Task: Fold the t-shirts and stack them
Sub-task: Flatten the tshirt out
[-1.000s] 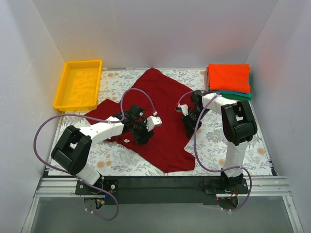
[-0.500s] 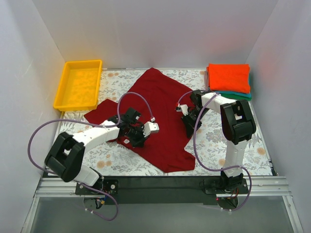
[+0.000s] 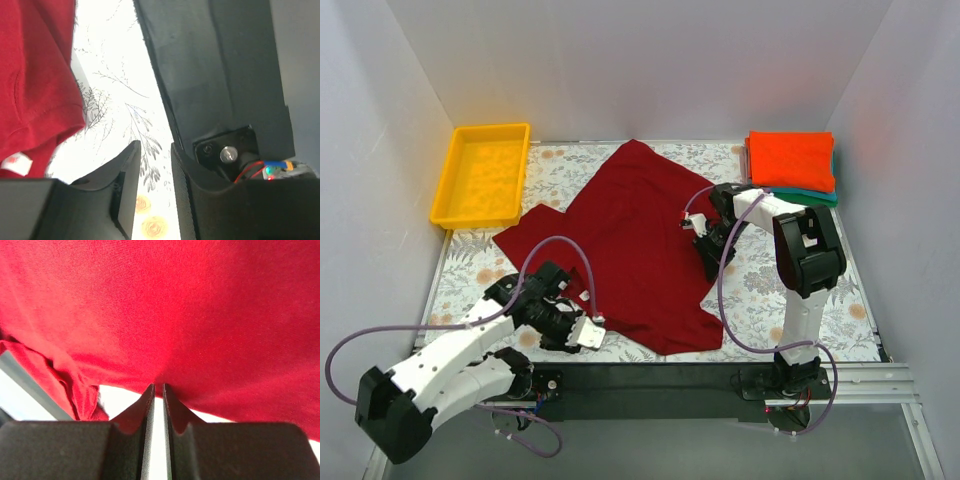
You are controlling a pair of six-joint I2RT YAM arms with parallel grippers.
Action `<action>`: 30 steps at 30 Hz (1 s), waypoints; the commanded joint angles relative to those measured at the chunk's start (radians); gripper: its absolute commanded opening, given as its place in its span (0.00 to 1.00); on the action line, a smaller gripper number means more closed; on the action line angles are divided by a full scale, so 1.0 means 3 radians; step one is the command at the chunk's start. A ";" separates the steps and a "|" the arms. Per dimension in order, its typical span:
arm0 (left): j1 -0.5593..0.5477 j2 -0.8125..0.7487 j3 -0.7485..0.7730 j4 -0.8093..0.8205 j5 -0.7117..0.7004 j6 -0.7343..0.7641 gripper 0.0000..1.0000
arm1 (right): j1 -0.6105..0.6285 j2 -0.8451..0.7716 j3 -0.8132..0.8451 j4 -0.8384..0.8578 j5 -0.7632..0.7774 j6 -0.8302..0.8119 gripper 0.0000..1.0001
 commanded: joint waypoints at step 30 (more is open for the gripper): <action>0.3085 0.2322 0.1159 0.1439 -0.0129 -0.2257 0.40 | 0.2439 -0.0306 0.0200 0.0512 -0.0227 0.0084 0.51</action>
